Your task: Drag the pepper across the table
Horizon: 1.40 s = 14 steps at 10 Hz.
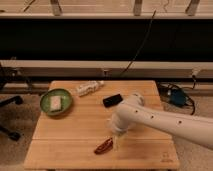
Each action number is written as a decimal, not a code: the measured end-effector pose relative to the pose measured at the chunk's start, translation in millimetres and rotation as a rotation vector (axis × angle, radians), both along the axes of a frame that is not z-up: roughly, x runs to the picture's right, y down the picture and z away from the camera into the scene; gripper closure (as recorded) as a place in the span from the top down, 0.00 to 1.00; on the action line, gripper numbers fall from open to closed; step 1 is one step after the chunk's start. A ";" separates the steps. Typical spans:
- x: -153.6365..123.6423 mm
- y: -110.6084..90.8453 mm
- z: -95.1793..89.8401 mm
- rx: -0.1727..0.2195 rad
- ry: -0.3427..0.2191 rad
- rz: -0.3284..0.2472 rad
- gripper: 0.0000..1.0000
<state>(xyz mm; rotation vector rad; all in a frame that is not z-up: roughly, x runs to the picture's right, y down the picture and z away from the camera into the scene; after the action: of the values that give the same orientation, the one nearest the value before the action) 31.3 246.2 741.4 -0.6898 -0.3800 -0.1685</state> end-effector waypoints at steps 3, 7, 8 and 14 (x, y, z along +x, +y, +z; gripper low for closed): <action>1.2 4.5 7.2 0.001 -0.011 -0.021 0.80; 1.8 7.6 14.8 0.006 -0.019 -0.036 0.80; 1.7 8.6 17.2 0.009 -0.022 -0.041 0.80; 2.2 11.8 27.8 0.015 -0.032 -0.050 0.80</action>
<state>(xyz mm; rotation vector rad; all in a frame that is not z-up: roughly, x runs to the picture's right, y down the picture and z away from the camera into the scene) 33.5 257.9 769.2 -0.6832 -0.3917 -0.2292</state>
